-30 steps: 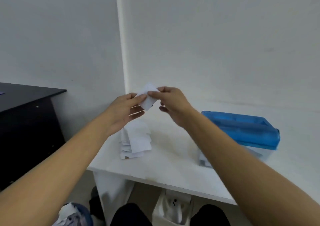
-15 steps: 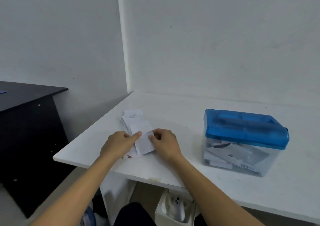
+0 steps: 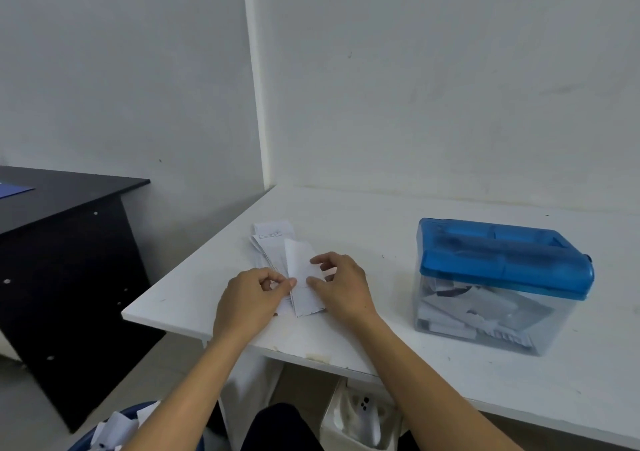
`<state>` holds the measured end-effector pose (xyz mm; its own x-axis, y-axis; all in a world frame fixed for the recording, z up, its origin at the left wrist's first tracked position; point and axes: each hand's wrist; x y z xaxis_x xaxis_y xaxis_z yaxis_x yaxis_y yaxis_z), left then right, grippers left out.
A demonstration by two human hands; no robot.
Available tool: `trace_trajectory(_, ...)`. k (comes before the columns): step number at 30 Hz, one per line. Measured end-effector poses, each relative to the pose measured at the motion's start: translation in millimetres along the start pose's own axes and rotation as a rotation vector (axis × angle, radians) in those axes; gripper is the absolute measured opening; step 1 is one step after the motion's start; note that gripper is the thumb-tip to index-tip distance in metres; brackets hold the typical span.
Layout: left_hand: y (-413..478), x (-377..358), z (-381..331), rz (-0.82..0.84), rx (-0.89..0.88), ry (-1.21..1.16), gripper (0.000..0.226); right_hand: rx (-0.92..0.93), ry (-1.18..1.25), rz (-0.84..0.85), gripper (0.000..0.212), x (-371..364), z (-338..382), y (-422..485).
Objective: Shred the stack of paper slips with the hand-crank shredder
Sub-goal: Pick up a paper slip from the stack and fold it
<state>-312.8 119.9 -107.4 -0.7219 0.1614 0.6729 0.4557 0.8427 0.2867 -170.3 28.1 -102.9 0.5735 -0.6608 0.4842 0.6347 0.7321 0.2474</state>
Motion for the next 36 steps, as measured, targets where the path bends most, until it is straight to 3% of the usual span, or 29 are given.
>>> trace_trajectory(5, 0.5, -1.8, 0.3, -0.059, -0.043, -0.023, 0.023, -0.03, 0.188, -0.017, 0.046, 9.8, -2.4, 0.5)
trace_trajectory(10, 0.1, -11.7, 3.9, -0.023, -0.19, 0.274, 0.052, -0.23, 0.467, -0.241, 0.03, 17.2, -6.6, 5.8)
trace_trajectory(14, 0.2, -14.2, 1.7, 0.048, -0.235, 0.396, 0.054, -0.336, 0.589, -0.249, 0.026, 23.0, -4.9, 10.3)
trace_trajectory(19, 0.9, -13.9, 3.3, 0.089, -0.219, 0.349, 0.05, -0.305, 0.485, -0.132, 0.033, 19.0, -1.3, 20.2)
trace_trajectory(25, 0.5, -12.6, 0.3, 0.012, -0.251, 0.297, 0.035, -0.298, 0.265, -0.027, 0.034, 3.6, 8.3, 34.3)
trace_trajectory(29, -1.3, -10.6, -0.8, -0.005, -0.274, 0.25, 0.023, -0.232, 0.108, -0.041, 0.024, -3.5, 11.2, 26.5)
trace_trajectory(32, -3.5, -9.9, -1.5, 0.007, -0.228, 0.205, 0.036, -0.147, 0.085, -0.067, 0.017, -3.9, 8.9, 18.3)
trace_trajectory(36, -4.7, -11.1, 1.2, 0.022, -0.186, 0.161, 0.051, -0.126, 0.256, -0.122, 0.013, 4.2, 4.6, 16.9)
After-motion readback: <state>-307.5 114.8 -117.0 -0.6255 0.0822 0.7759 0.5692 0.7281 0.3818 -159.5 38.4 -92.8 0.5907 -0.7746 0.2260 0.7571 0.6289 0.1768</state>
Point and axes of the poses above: each hand's wrist, its own y-axis towards the middle knuckle, its own x-axis out of the back of the hand, z = x × y, and after that the axes turned 4 degrees about y, right-handed
